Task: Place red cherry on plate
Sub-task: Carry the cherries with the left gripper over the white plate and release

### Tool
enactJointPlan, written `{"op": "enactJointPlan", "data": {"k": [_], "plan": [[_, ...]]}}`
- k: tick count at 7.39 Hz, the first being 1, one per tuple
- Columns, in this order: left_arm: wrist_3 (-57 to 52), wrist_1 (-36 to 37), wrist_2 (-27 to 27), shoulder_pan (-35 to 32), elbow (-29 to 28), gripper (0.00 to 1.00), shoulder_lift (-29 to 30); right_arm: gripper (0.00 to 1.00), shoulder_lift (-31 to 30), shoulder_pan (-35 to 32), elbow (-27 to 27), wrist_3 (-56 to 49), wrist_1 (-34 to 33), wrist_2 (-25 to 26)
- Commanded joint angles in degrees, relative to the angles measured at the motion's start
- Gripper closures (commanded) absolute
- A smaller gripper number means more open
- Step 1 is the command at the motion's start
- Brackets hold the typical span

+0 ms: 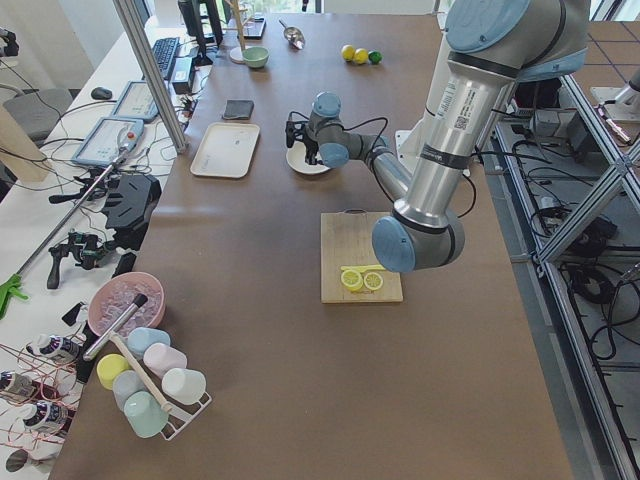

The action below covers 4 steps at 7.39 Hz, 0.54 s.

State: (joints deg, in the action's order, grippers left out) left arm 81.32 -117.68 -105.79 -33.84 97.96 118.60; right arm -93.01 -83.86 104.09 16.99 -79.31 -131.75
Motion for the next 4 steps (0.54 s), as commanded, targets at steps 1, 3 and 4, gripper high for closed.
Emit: {"op": "enactJointPlan", "data": {"k": [1,3,4], "plan": [[1.3,0.4,2.3,1.2,-3.5,0.29,4.4,0.0,-3.8,-2.6,0.0,-9.5,1.3,2.6],[1.2,0.4,2.3,1.6,-3.5,0.02,4.6,0.0,-6.0,-2.9,-1.9,-10.5,-0.7,3.6],[1.1,0.5,2.3,1.3,-3.0,0.02,4.5,0.0,-5.3,-2.9,-2.7,-10.3,-6.2,0.4]]}}
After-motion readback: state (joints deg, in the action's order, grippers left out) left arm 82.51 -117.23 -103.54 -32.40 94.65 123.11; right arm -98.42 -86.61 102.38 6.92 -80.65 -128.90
